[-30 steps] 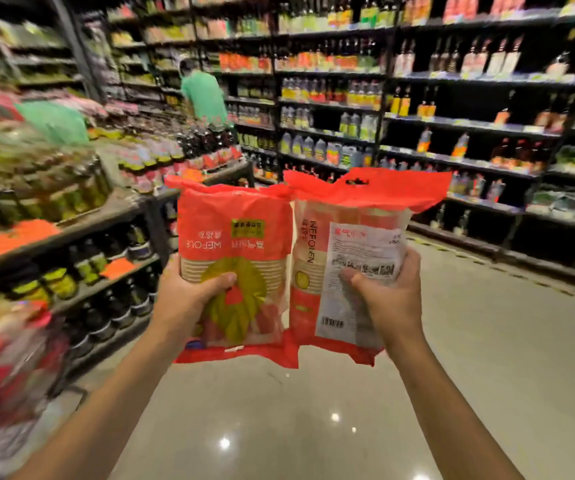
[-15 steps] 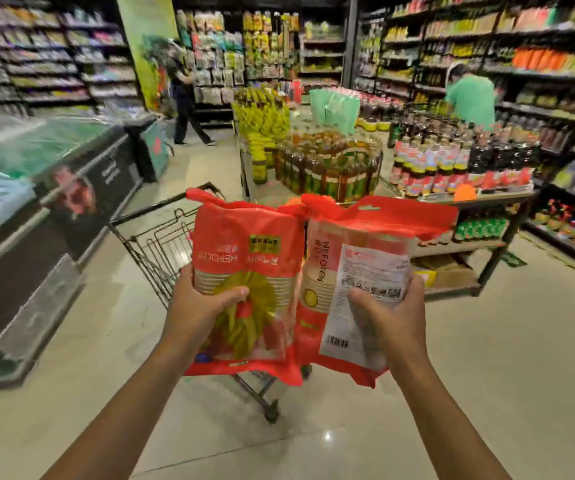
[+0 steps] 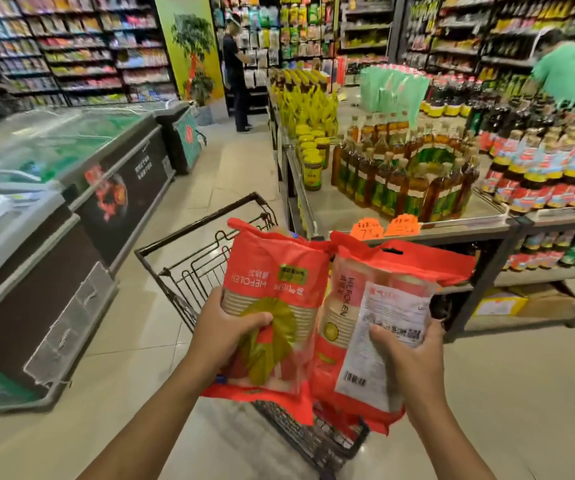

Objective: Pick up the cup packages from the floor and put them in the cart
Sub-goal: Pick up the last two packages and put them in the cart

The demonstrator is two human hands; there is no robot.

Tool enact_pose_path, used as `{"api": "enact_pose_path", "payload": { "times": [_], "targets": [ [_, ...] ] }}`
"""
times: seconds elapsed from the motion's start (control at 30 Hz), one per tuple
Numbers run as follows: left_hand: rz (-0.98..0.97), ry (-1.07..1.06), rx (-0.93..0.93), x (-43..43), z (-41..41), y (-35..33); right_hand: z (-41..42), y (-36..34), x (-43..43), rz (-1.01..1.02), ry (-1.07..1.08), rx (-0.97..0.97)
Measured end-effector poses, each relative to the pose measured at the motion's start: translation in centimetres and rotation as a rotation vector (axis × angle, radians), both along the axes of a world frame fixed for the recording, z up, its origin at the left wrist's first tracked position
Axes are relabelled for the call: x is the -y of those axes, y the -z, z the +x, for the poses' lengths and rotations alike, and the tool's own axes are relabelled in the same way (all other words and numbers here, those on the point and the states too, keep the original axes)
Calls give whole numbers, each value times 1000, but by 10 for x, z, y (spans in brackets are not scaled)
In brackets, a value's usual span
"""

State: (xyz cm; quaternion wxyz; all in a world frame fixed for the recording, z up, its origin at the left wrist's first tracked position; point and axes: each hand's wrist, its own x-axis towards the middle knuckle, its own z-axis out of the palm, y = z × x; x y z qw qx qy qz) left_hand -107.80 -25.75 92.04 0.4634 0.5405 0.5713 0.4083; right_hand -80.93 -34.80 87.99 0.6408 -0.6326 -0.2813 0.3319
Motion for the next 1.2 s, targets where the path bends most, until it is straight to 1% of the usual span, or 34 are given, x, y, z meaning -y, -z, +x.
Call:
{"api": "enact_pose_path", "payload": {
  "times": [0.17,0.23,0.37,0.47,0.53,0.63,0.73,0.8,0.83,0.93,1.0,1.1,1.2],
  "targets": [
    [-79,78,7,-100,6,24,7,24,-78,-96,29,30],
    [-127,136,7,-142,13,36,12,42,-103,-150,83,-2],
    [-232,254,14,-232,34,72,22,81,-137,-250,202,-126],
    [-277,354,-15,-289,67,105,21,101,-152,-320,327,-147],
    [-286,464,-70,-321,92,136,21,112,-163,-365,376,-140],
    [-346,585,-224,-352,118,183,25,140,-174,-474,387,-149],
    [-409,629,-347,-361,130,219,42,206,-173,-539,419,-171],
    [-422,647,-353,-358,131,225,36,194,-184,-625,480,-140],
    [-421,661,-342,-359,130,234,28,173,-192,-681,493,-97],
    [-348,690,-389,-358,133,233,21,147,-204,-799,516,-23],
    [-258,712,-432,-357,135,230,18,143,-203,-815,530,-17],
    [-113,749,-510,-354,138,224,19,147,-197,-855,561,51],
    [-57,767,-579,-350,137,216,19,147,-190,-886,522,70]
  ]
}}
